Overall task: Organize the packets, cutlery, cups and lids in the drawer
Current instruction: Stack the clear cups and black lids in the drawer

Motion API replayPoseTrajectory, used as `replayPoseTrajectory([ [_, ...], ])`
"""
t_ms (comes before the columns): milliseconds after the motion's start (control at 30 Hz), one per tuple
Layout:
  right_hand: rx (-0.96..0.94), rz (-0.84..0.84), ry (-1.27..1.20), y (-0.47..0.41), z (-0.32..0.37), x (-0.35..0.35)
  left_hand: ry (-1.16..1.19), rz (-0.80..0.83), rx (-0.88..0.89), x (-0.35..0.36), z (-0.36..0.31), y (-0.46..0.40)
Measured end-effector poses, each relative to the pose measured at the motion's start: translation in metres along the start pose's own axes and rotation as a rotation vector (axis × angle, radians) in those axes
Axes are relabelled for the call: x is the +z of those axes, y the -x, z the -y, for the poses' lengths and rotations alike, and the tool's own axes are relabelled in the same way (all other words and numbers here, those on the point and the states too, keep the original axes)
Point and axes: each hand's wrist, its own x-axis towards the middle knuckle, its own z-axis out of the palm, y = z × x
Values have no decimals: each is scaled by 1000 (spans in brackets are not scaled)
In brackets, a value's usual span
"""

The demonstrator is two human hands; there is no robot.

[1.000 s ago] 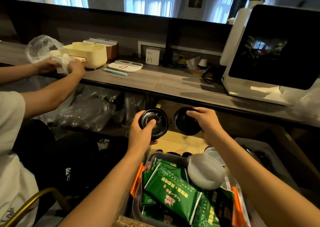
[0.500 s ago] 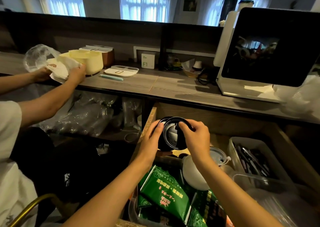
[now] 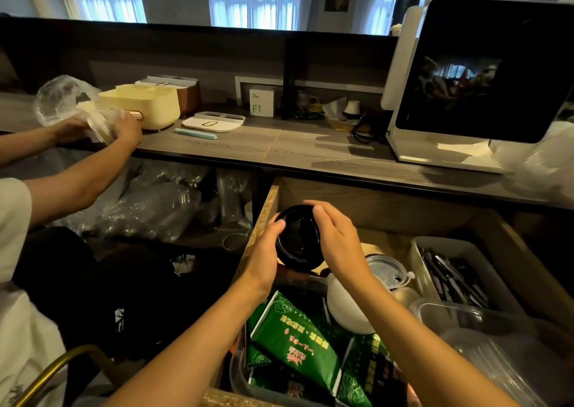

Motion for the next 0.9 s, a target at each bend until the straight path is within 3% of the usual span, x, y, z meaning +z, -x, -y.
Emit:
replayPoseTrajectory([
  [167, 182, 80, -108, 0, 5, -2, -119, -9, 152, -1, -14, 5],
  [300, 93, 22, -37, 3, 15, -8, -179, 63, 168, 0, -13, 9],
  [467, 15, -11, 0, 8, 25, -18, -295, 118, 319, 6, -23, 17],
  [700, 35, 91, 19, 27, 48, -40, -427, 69, 315, 17, -48, 43],
  [900, 167, 152, 114, 73, 42, -51, -566, 131, 46, 10, -48, 86],
])
